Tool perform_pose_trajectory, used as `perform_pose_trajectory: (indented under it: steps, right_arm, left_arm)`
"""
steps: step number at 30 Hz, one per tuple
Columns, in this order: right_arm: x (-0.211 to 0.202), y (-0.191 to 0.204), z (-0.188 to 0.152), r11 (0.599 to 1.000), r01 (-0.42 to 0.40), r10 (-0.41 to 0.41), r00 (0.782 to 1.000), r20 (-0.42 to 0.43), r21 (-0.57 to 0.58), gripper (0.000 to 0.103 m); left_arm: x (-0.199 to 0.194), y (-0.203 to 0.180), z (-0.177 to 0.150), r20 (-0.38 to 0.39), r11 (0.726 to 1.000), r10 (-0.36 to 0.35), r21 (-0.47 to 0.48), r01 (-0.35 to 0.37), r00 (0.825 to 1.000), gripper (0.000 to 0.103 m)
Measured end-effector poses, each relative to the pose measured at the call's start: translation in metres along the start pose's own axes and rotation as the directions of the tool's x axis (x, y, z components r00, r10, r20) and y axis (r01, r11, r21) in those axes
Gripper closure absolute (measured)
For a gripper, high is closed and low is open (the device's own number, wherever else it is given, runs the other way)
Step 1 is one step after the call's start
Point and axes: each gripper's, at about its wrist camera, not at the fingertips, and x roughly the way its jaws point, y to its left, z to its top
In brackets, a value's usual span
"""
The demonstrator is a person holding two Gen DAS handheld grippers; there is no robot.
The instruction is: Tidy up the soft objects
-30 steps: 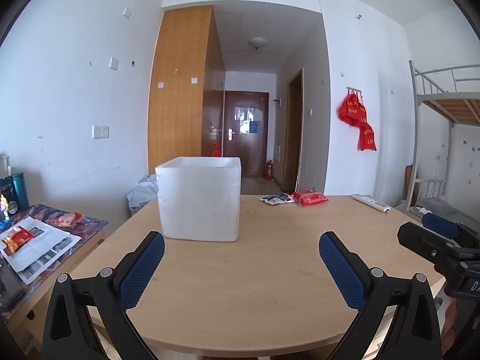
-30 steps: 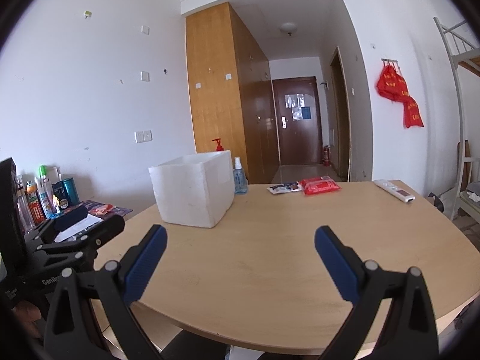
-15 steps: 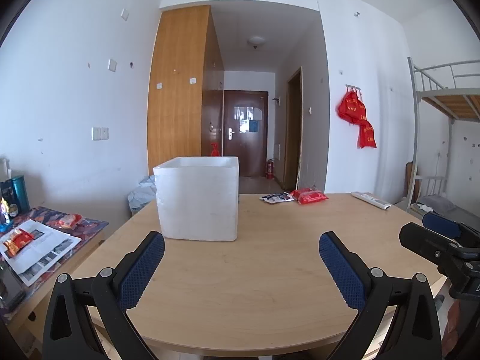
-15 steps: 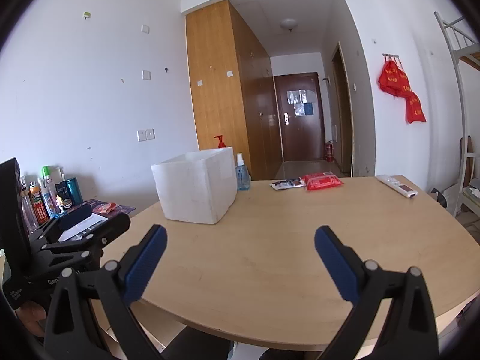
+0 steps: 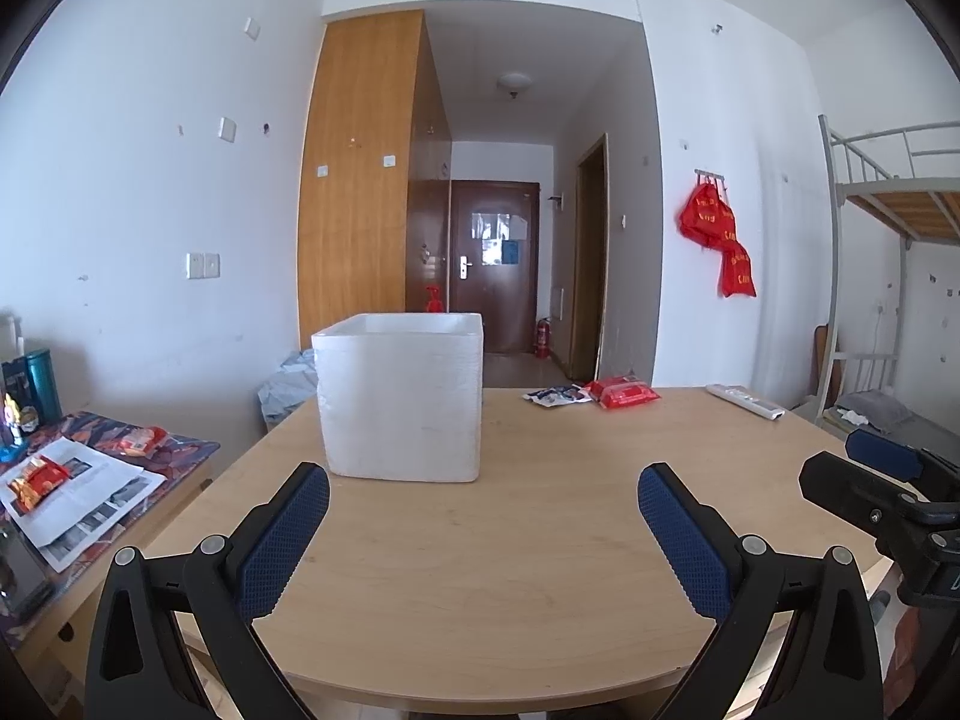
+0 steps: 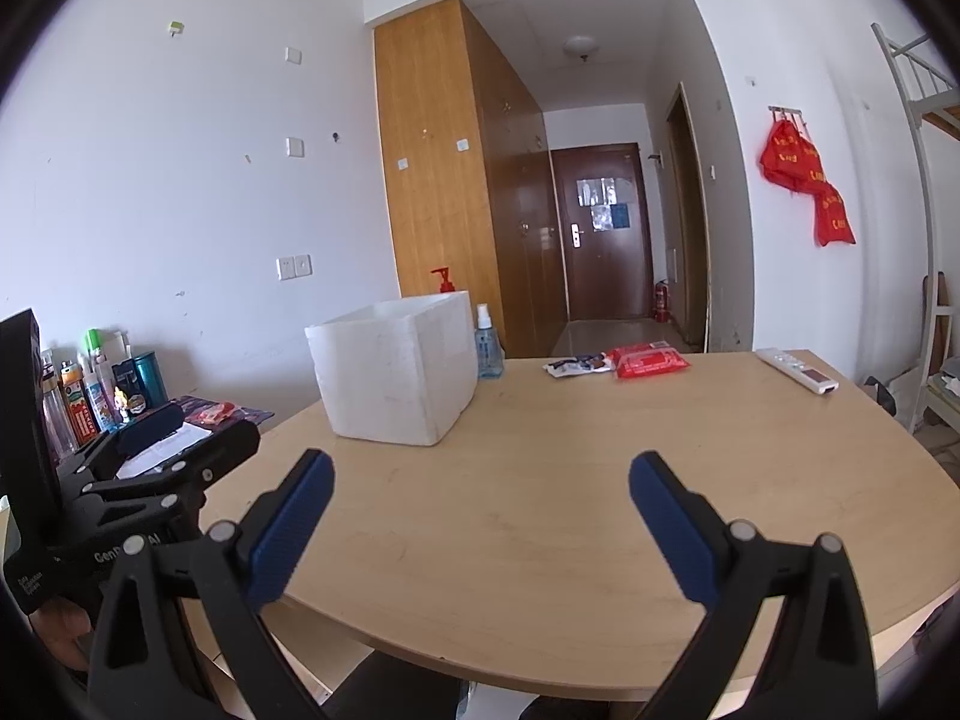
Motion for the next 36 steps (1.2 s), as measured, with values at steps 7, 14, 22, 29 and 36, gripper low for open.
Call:
perform_pose_trajectory:
  steps: [7, 14, 22, 29, 36]
  right_arm:
    - [0.0008, 0.0014, 0.0012, 1.0, 0.0, 0.0, 1.0, -0.003, -0.003, 0.003]
    - [0.0037, 0.0019, 0.0022, 1.0, 0.0, 0.0, 1.0, -0.006, -0.001, 0.003]
    - [0.0033, 0.0009, 0.0022, 1.0, 0.001, -0.001, 1.0, -0.004, 0.002, 0.003]
    - [0.0026, 0.0002, 0.0015, 1.0, 0.001, -0.001, 1.0, -0.001, -0.001, 0.003]
    - [0.0044, 0.0006, 0.0017, 1.0, -0.002, 0.002, 1.0, -0.007, 0.0, 0.003]
  left_arm:
    - [-0.0007, 0.0, -0.0006, 0.002, 1.0, 0.003, -0.001, -0.003, 1.0, 0.0]
    - [-0.002, 0.0019, -0.0003, 0.007, 1.0, 0.001, -0.002, -0.001, 1.0, 0.0]
    - [-0.0028, 0.0028, 0.0002, 0.007, 1.0, 0.003, -0.002, -0.003, 1.0, 0.0]
    - [-0.0039, 0.0032, 0.0005, 0.006, 1.0, 0.001, 0.005, -0.001, 1.0, 0.0]
    - [-0.0054, 0.0046, 0.0023, 0.014, 1.0, 0.002, 0.0, -0.002, 1.0, 0.0]
